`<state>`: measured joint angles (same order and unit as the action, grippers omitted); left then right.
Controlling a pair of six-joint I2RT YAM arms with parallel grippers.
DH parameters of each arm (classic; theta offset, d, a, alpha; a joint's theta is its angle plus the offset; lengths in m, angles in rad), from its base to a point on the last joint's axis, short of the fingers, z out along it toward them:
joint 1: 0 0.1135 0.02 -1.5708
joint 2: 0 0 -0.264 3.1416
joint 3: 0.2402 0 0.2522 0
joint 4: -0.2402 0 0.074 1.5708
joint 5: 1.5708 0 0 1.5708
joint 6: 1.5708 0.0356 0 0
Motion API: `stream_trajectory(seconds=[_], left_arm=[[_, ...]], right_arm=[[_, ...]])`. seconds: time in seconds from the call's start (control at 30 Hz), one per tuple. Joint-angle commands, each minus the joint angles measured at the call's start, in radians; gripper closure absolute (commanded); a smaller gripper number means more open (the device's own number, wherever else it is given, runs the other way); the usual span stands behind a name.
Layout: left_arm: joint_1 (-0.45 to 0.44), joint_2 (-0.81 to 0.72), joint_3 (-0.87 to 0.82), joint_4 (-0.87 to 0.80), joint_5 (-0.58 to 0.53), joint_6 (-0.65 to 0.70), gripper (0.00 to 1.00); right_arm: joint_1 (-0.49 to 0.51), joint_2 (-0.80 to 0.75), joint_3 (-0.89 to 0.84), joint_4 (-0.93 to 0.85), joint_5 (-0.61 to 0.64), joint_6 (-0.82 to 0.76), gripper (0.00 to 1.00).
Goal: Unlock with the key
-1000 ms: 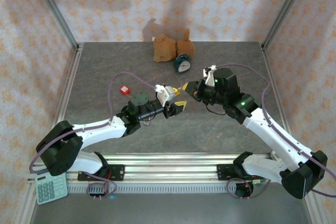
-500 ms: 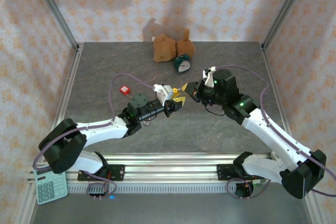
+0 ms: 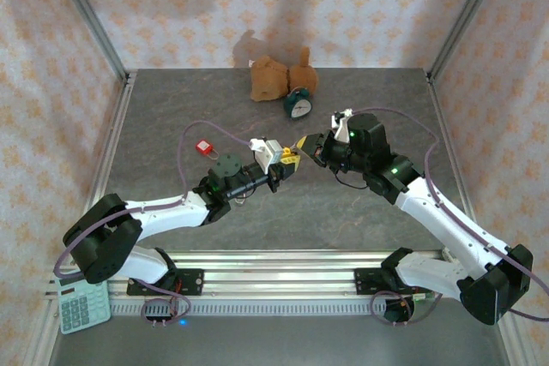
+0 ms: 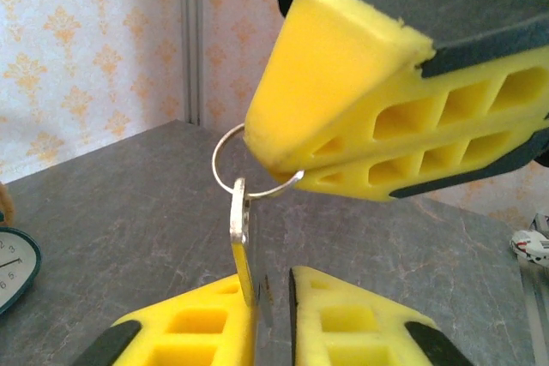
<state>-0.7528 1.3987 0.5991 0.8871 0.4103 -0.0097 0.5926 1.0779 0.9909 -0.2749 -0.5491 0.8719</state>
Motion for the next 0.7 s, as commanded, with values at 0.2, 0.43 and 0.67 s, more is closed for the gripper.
stream_trajectory(seconds=[0.2,0.43,0.67], left_arm=[[-0.005,-0.015,-0.01,0.006,-0.036,0.031,0.89],[-0.006,-0.021,-0.012,-0.004,-0.035,0.042,1.0],[-0.004,-0.05,-0.009,-0.073,-0.011,0.076,1.0]], right_arm=[[0.001,-0.024,-0.014,0.016,0.017,-0.005,1.0],[0.001,-0.027,-0.021,0.013,0.023,-0.008,1.0],[-0.007,-0.034,-0.02,-0.049,0.06,-0.053,1.0]])
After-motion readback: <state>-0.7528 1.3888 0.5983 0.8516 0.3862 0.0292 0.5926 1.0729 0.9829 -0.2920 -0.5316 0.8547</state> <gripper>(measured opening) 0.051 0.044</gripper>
